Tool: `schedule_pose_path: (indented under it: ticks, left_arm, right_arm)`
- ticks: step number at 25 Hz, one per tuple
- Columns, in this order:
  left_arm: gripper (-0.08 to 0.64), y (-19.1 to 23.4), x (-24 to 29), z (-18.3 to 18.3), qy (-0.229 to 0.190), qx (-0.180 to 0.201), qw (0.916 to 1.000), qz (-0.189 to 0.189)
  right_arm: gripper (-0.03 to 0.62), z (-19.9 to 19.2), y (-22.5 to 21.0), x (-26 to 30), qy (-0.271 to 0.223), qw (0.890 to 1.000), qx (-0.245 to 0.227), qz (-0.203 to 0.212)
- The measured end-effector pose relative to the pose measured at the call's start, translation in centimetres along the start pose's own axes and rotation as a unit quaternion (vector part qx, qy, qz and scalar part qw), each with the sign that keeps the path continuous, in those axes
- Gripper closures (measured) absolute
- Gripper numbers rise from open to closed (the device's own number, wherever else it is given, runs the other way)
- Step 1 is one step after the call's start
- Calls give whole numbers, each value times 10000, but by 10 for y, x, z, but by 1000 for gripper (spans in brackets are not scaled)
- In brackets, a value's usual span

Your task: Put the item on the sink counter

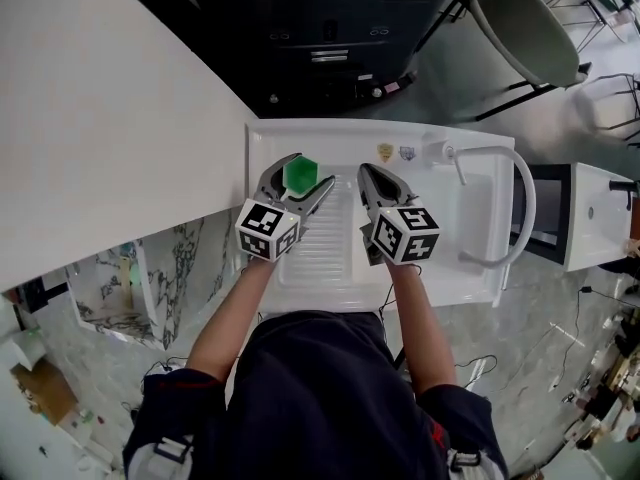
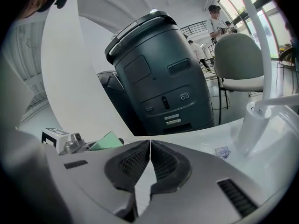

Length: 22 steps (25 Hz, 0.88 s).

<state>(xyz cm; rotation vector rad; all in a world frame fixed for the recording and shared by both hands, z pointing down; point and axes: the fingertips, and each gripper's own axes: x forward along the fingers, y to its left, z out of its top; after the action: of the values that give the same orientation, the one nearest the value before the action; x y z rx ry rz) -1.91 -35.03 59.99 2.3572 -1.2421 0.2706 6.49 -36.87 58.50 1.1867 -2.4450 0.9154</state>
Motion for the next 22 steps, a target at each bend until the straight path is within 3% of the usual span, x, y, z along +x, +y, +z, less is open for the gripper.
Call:
schedule_pose_path:
  ticks: [13, 22]
  left_arm:
    - [225, 31, 33, -1, -174, 250, 9995, 103]
    - [225, 36, 55, -10, -9, 801, 9967, 153]
  right_arm:
    - [557, -9, -21, 9, 136, 9997, 187, -82]
    - [557, -17, -26, 14, 272, 9992, 283, -77]
